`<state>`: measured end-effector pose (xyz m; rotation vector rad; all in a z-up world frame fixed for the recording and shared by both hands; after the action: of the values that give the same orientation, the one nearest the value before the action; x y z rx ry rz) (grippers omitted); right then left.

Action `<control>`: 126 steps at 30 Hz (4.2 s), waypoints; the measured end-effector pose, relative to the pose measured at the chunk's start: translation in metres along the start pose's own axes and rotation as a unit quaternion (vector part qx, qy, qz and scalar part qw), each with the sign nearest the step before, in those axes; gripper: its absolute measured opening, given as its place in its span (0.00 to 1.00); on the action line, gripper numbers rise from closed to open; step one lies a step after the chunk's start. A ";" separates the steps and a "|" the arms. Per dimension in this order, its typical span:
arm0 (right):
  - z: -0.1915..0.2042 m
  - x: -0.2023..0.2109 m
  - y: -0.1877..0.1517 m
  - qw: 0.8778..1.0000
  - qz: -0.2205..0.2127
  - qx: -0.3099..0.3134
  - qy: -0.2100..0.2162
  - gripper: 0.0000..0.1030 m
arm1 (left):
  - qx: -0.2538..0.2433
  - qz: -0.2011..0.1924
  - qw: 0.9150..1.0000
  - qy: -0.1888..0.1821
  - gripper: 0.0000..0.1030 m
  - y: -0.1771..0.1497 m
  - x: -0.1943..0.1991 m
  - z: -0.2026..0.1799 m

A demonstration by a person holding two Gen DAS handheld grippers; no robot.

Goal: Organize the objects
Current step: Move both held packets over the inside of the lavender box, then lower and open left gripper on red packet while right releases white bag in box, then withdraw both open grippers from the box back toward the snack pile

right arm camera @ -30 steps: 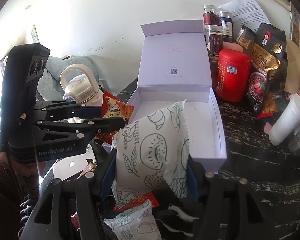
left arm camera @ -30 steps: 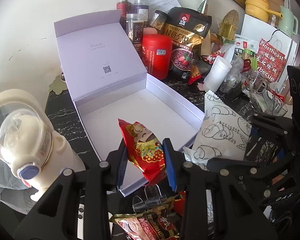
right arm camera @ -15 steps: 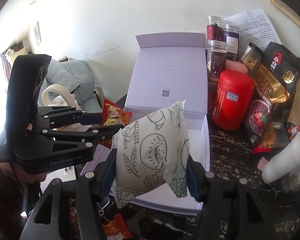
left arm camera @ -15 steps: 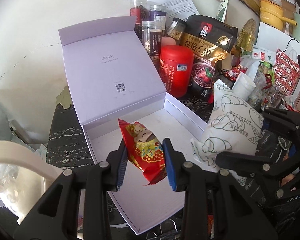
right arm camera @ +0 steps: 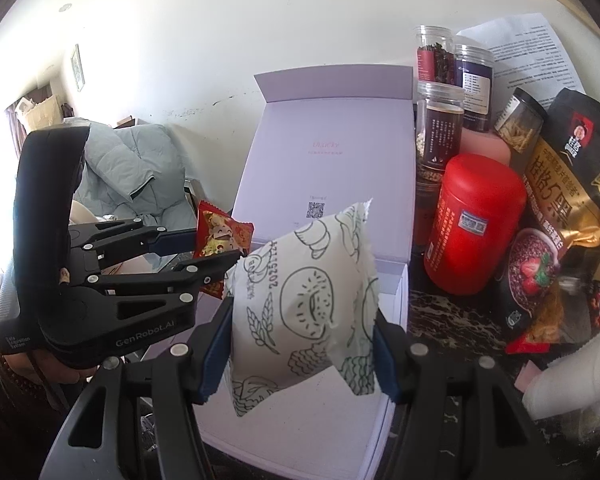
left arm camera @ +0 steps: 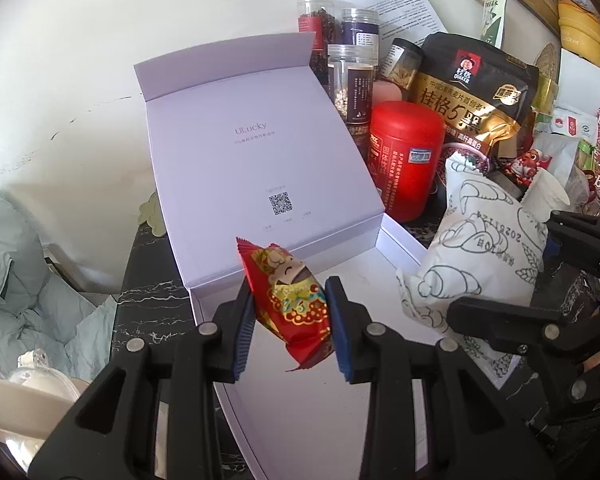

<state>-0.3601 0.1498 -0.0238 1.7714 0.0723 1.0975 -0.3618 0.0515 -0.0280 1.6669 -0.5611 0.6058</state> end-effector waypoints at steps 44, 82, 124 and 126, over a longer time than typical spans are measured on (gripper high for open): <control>-0.002 -0.081 -0.032 0.997 0.047 0.003 0.061 0.60 | 0.009 0.121 0.993 0.006 0.33 -0.034 -0.087 0.008; -0.010 0.019 -0.001 0.998 0.023 -0.033 -0.044 0.74 | 0.022 0.052 0.998 0.021 0.62 0.000 0.010 0.005; 0.079 0.135 -0.005 0.994 0.007 -0.049 -0.095 0.87 | 0.012 -0.023 1.000 -0.007 0.85 -0.023 0.168 0.013; 0.083 0.140 -0.007 0.994 0.004 -0.049 -0.097 0.87 | 0.010 -0.022 1.000 -0.015 0.87 -0.028 0.174 0.011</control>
<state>-0.2172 0.1646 0.0535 1.7818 -0.1065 0.9132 -0.2121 0.0392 0.0658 1.7050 -0.5399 0.5571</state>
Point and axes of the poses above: each gripper's, at about its wrist camera, not at the fingertips, and x roughly against the way its jaws point, z to its left, y to its top, the point moved 9 cm from there along -x, roughly the way its jaws point, and after that the axes turned 15 degrees about x, right-handed, at the moved point
